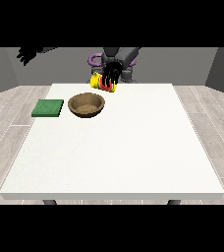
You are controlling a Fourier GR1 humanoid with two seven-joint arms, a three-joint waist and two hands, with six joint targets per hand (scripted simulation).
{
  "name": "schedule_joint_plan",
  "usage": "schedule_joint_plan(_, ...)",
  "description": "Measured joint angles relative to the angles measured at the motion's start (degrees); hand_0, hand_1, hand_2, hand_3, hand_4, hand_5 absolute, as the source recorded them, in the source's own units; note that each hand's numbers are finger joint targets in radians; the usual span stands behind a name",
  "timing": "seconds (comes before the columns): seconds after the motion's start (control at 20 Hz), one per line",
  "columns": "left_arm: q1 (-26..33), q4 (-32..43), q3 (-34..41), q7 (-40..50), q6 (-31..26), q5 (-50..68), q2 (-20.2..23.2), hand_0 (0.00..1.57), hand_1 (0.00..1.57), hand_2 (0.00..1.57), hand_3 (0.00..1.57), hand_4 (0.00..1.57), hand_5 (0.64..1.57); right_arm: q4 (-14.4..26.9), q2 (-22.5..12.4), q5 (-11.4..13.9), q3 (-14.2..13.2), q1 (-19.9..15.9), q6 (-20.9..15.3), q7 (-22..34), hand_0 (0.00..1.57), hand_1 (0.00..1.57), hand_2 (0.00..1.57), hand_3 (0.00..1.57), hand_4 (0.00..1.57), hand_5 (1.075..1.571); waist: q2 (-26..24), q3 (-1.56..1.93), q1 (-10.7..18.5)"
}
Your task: Pick the cup and pour the ball into the bowl, then pick the bowl and place it on the pad
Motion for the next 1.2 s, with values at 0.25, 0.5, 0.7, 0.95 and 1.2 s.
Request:
schedule_joint_plan(0.25, -5.2, 2.1, -6.5, 8.5, -5.7, -8.4, -0.4, 1.4, 1.4, 1.57, 1.57, 1.04, 1.571, 1.3, 0.6, 1.2, 0.9, -1.7, -0.8, -0.8, 0.0, 0.0, 0.0, 0.26, 0.69, 1.554, -0.2, -0.03, -0.2)
schedule_joint_plan(0.5, -6.2, -1.3, -13.0, 14.4, -15.1, -12.8, -0.6, 0.27, 0.27, 1.26, 1.55, 1.04, 1.571, 3.5, 1.9, 2.1, 2.1, -3.4, -0.9, -1.7, 0.0, 0.0, 0.0, 0.33, 0.69, 1.552, -0.4, -0.06, -1.6)
schedule_joint_plan(0.7, -5.1, -7.0, -17.1, 15.5, -23.0, -14.0, -0.6, 0.17, 0.17, 1.19, 1.57, 1.13, 1.57, 5.6, 1.8, 2.7, 2.1, -4.1, -1.0, -2.8, 0.0, 0.0, 0.0, 0.27, 0.69, 1.548, -0.7, -0.08, -1.3)
schedule_joint_plan(0.95, -4.5, -10.7, -16.9, 14.5, -26.5, -15.9, -0.7, 0.0, 0.0, 1.15, 1.49, 1.04, 1.567, 5.5, 1.6, 2.7, 1.8, -4.6, -2.4, -2.3, 0.0, 0.0, 0.0, 0.11, 0.74, 1.551, -0.3, -0.11, 0.3)
schedule_joint_plan(1.2, -2.2, -16.1, -9.1, 11.1, -19.1, -10.0, 2.9, 1.04, 1.04, 1.51, 1.15, 1.32, 1.562, 5.1, 1.7, 3.0, 1.3, -3.6, -4.5, -1.6, 0.0, 0.0, 0.0, 0.11, 0.74, 1.551, -1.7, -0.25, 4.1)
